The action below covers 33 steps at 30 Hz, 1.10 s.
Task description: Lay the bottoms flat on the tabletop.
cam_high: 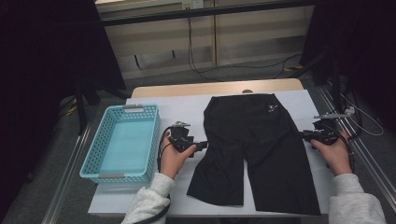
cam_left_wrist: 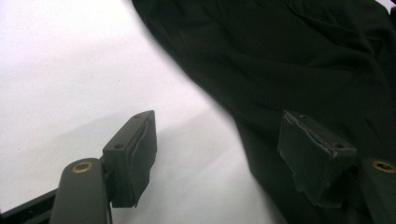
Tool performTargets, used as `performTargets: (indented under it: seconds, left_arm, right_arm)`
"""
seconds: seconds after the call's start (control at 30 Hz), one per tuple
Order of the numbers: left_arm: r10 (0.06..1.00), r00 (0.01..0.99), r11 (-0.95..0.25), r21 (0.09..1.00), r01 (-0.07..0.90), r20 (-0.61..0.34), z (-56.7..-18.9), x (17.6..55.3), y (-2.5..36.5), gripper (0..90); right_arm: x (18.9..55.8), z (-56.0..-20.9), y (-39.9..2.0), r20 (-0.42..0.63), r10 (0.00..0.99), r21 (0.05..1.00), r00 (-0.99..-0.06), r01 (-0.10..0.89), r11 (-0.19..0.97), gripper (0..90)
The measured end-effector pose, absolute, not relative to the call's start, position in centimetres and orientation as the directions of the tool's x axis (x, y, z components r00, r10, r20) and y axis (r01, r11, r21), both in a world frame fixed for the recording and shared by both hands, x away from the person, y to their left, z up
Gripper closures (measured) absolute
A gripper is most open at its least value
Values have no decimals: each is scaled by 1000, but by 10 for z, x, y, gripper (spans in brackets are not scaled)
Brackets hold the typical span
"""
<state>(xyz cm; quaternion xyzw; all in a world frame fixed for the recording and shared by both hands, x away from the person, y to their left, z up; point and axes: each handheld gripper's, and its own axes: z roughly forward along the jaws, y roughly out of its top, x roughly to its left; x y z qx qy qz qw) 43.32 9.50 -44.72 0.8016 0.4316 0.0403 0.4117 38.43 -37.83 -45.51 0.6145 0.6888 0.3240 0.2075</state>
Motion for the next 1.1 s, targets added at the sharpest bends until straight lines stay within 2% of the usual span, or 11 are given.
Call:
performTargets:
  seconds: [0.13,0.33,0.43,0.53,0.6,0.7,0.93,0.97,1.03,1.1]
  left_arm:
    - [724,629,-299,692,657,-284,-447,432,94,274]
    - [726,627,-294,695,656,-284,-446,428,94,273]
    - [723,632,-302,695,653,-280,-445,426,96,273]
    - [726,628,-294,700,651,-279,-444,424,100,272]
    - [734,621,-287,703,650,-274,-443,422,103,273]
    - [735,620,-290,699,654,-276,-444,419,104,273]
    - [723,635,-317,685,656,-273,-447,415,104,281]
    - [721,637,-320,685,654,-272,-447,415,104,284]
    - [707,649,-328,682,654,-282,-446,413,103,328]
    - [700,655,-328,688,648,-283,-446,411,101,328]
  right_arm:
    - [399,-455,-371,89,981,726,-175,686,57,575]
    - [433,-459,-369,94,982,733,-166,679,44,575]
    - [448,-463,-369,89,983,728,-163,684,47,661]
    - [454,-462,-366,115,974,717,-197,695,56,886]
    - [454,-462,-368,130,973,716,-191,697,41,900]
    - [451,-464,-381,167,973,719,-159,695,-10,900]
    - [444,-461,-400,125,989,712,-81,702,-32,898]
    - [443,-461,-400,128,989,711,-67,702,-44,858]
    - [442,-460,-397,90,994,714,-53,700,-27,720]
    - [439,-458,-391,55,996,727,-68,687,6,656]
